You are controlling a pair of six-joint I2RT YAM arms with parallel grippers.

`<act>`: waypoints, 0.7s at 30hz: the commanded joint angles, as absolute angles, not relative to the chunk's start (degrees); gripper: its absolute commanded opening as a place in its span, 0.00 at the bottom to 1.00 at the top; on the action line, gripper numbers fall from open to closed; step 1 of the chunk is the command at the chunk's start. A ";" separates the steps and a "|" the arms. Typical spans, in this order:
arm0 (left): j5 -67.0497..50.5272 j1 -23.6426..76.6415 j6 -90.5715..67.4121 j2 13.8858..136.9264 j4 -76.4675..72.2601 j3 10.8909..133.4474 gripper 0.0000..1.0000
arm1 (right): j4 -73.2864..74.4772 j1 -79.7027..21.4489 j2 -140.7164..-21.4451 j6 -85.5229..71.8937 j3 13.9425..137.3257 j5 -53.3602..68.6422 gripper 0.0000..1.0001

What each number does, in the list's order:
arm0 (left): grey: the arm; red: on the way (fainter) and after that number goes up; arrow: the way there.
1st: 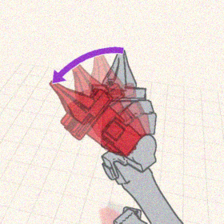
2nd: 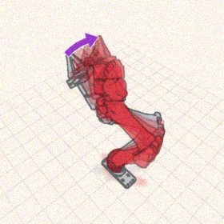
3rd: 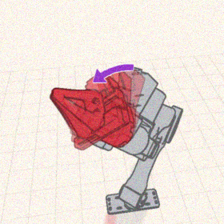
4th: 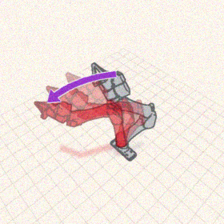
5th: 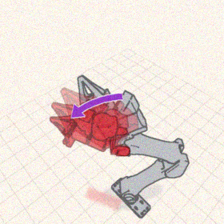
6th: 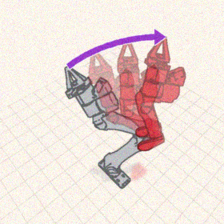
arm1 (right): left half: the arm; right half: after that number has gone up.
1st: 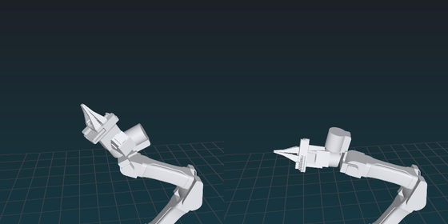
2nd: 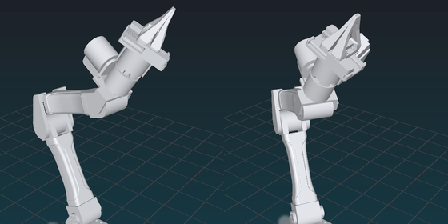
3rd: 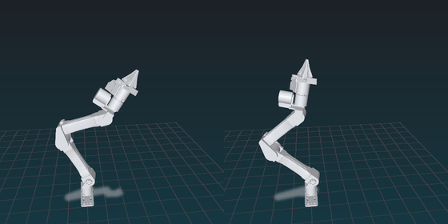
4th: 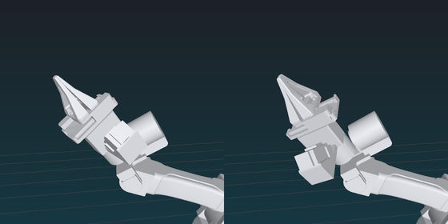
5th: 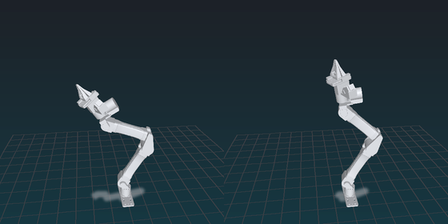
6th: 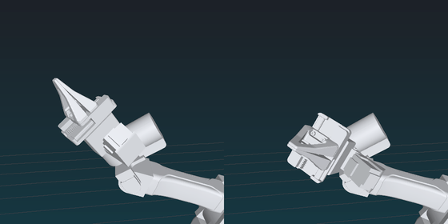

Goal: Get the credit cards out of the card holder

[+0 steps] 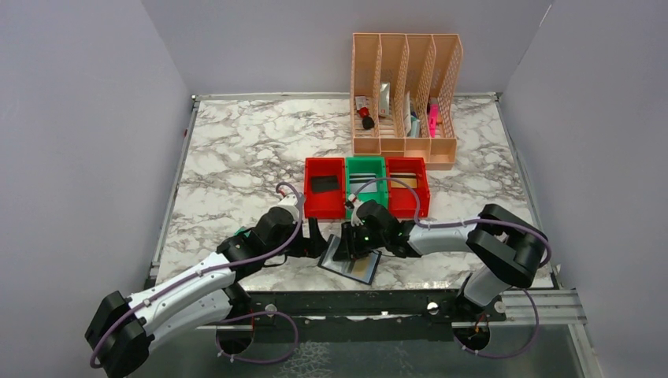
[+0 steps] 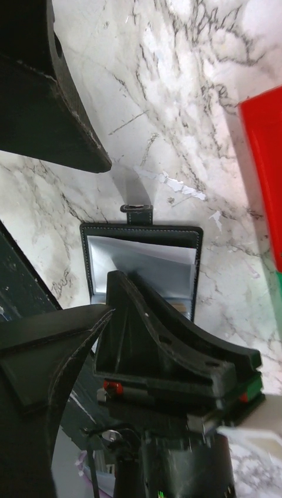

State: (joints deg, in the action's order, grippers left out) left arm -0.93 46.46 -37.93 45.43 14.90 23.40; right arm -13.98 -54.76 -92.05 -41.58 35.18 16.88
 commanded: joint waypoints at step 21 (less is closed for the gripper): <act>-15.55 48.00 -39.58 60.15 -5.96 22.69 0.20 | -21.20 -55.20 -91.03 -53.49 24.22 3.64 0.13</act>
